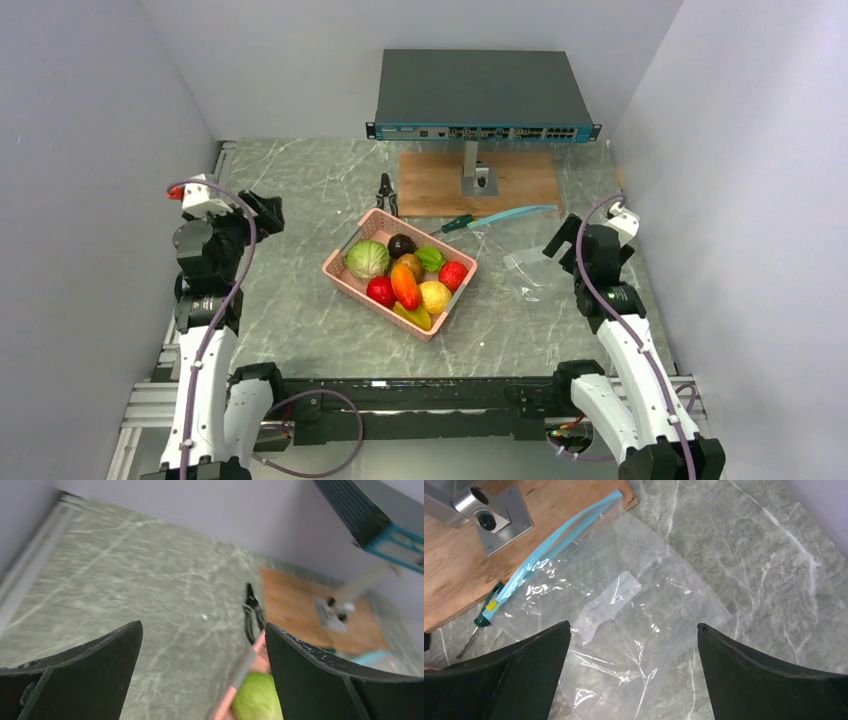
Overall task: Place the food in the zip-top bag and seal the zipper
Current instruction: Move the bin to the center of the board.
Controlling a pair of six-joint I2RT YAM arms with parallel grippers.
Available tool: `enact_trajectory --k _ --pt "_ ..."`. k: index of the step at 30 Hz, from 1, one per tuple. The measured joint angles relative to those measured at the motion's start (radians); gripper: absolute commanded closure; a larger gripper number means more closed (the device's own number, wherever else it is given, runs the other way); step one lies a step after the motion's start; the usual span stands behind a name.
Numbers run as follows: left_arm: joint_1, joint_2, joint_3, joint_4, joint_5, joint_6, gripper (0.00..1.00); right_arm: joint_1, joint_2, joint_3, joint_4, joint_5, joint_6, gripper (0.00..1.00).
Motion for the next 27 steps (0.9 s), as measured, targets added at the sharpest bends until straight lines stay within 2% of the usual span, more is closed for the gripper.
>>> enact_trajectory --k 4,8,11,14,20,24,27 --pt "-0.002 -0.025 -0.035 0.037 0.217 0.02 0.01 0.0 -0.009 0.0 -0.016 -0.064 -0.011 0.0" --pt "-0.034 -0.04 -0.059 0.087 0.368 0.027 0.01 0.002 -0.006 0.0 -0.009 -0.239 -0.027 0.0" --pt "-0.09 -0.023 -0.059 0.124 0.457 0.033 0.01 0.023 0.013 -0.002 0.024 -0.389 -0.021 0.0" --pt "-0.186 0.013 -0.043 0.128 0.521 0.056 0.01 0.106 0.057 -0.017 0.085 -0.506 0.023 0.0" --pt "-0.353 0.075 0.103 0.028 0.53 0.146 0.01 0.314 0.162 -0.113 0.252 -0.586 0.164 0.0" --pt "-0.373 0.083 0.212 -0.008 0.485 0.22 0.01 0.373 0.291 -0.156 0.373 -0.6 0.249 0.0" --pt "-0.375 0.072 0.217 -0.012 0.437 0.268 0.01 0.459 0.393 -0.156 0.476 -0.599 0.304 0.0"
